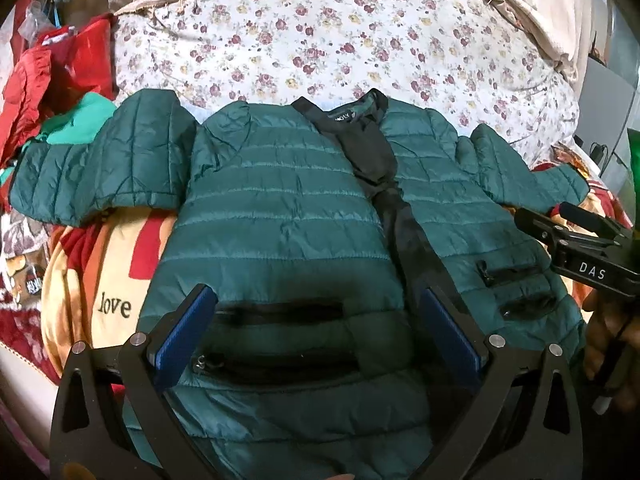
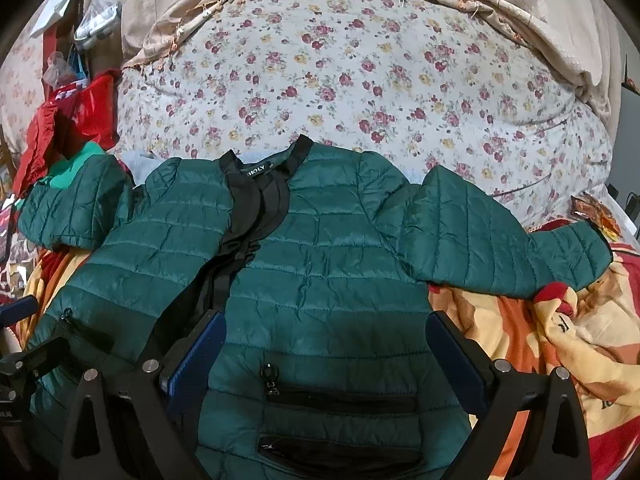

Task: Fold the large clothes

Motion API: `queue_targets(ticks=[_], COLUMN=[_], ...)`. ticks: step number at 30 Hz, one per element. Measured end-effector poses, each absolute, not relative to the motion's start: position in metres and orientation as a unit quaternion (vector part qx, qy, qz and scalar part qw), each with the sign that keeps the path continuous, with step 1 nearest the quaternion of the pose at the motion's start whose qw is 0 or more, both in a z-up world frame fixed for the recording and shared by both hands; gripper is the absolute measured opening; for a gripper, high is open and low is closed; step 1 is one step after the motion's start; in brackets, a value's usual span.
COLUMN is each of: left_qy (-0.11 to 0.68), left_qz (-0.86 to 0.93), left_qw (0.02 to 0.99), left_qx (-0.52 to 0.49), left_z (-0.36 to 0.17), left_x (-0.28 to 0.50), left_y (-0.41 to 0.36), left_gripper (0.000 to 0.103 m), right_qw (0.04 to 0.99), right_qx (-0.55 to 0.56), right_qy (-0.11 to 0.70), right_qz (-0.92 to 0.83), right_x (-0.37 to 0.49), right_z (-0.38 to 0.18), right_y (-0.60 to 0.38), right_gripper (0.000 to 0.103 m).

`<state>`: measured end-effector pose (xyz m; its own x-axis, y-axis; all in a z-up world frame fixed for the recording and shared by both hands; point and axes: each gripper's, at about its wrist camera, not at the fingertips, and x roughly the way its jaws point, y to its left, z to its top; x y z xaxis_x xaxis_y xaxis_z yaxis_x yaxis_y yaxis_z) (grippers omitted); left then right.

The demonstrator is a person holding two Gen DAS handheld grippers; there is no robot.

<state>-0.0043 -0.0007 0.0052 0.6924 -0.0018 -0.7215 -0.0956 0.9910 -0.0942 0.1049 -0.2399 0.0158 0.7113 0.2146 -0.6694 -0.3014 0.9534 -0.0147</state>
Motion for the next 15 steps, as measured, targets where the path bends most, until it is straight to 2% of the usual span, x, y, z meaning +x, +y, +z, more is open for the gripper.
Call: queue_targets(ticks=[7, 15], left_qy=[0.382, 0.405], left_qz=[0.007, -0.006], left_qw=[0.921, 0.911], left_qx=[-0.071, -0.081], left_z=[0.0091, -0.0001], left_x=[-0.0088, -0.0047], left_y=[-0.0017, -0.0012], left_gripper=[0.103, 0.103], right_qw=[0.924, 0.924], right_qx=[-0.060, -0.060], right_qy=[0.352, 0.352], right_qz=[0.139, 0.139], right_x=[0.1054, 0.1057], right_z=[0.0158, 0.0164], right_y=[-0.2414, -0.2419], right_gripper=[0.099, 0.099])
